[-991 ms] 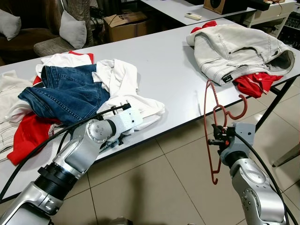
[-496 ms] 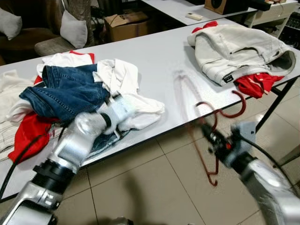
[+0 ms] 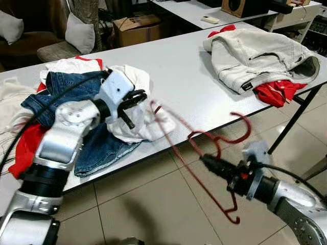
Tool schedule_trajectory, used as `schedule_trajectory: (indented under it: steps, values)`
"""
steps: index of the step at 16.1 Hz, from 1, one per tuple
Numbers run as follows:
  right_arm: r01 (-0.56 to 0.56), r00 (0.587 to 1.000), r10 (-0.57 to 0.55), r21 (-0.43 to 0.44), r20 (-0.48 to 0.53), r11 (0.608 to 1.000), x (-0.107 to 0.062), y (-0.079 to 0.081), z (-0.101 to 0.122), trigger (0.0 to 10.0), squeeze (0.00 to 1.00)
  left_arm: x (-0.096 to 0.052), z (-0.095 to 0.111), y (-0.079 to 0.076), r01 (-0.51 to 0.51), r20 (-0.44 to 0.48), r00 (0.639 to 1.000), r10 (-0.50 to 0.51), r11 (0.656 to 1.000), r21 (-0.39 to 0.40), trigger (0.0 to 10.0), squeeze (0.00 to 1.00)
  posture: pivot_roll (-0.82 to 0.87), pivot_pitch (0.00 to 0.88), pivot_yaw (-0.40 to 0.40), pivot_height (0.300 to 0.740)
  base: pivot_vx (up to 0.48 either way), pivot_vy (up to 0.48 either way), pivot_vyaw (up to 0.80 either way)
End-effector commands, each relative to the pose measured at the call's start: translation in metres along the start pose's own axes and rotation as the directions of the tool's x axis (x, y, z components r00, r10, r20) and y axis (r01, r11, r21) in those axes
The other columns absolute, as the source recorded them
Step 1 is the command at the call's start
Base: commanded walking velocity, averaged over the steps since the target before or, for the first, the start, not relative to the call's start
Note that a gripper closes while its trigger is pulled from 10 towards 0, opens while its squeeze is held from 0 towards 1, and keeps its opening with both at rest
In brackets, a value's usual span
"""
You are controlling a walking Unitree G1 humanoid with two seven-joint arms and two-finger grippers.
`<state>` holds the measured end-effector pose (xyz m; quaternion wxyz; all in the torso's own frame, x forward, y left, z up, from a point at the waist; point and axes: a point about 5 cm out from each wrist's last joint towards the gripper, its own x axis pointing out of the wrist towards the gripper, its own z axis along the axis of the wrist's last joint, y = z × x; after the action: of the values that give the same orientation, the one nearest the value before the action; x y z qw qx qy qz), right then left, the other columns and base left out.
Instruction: Hang hanger
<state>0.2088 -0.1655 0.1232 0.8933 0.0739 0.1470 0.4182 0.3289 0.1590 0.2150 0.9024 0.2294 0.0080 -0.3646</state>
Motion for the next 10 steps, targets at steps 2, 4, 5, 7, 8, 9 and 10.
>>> schedule_trajectory:
  steps: [2,4,5,7,8,9,10]
  values:
    - [-0.017,1.000,0.017,-0.002,-0.009,1.000,0.001,0.002,0.002,0.0,0.00,-0.005,0.011,0.005,0.009,0.044,0.999,-0.010,1.000,0.025,0.0,0.00,-0.10,0.000,0.032,0.740,0.000,0.000,0.00]
    - [-0.064,0.998,0.064,0.010,-0.024,0.998,-0.002,0.008,0.002,0.0,0.00,-0.005,0.014,0.013,-0.049,0.053,0.997,0.048,0.999,0.017,0.0,0.00,-0.10,0.000,0.030,0.740,0.000,0.000,0.00]
    - [-0.072,0.997,0.072,0.011,-0.023,0.997,-0.003,0.010,0.003,0.0,0.00,-0.005,0.015,0.017,-0.084,0.049,0.995,0.083,0.996,0.007,0.0,0.00,-0.10,0.000,0.031,0.740,0.000,0.000,0.00]
    - [-0.051,0.999,0.051,0.001,0.019,0.999,-0.007,0.010,0.009,0.0,0.00,-0.005,0.017,0.028,-0.166,0.046,0.985,0.166,0.986,-0.004,0.0,0.00,-0.10,0.000,0.034,0.740,0.000,0.000,0.00]
    - [-0.050,0.997,0.049,0.010,0.059,0.999,-0.009,0.011,0.014,0.0,0.00,-0.004,0.018,0.030,-0.174,0.054,0.983,0.175,0.985,-0.017,0.0,0.00,-0.10,0.000,0.035,0.740,0.000,0.000,0.00]
    - [-0.066,0.996,0.066,0.009,0.064,0.998,-0.011,0.014,0.015,0.0,0.00,-0.003,0.017,0.029,-0.174,0.049,0.983,0.174,0.985,-0.017,0.0,0.00,-0.10,0.000,0.036,0.740,0.000,0.000,0.00]
    - [-0.108,0.993,0.107,0.008,0.054,0.994,-0.016,0.020,0.017,0.0,0.00,-0.003,0.015,0.029,-0.174,0.039,0.984,0.175,0.984,-0.019,0.0,0.00,-0.11,0.000,0.035,0.740,0.000,0.000,0.00]
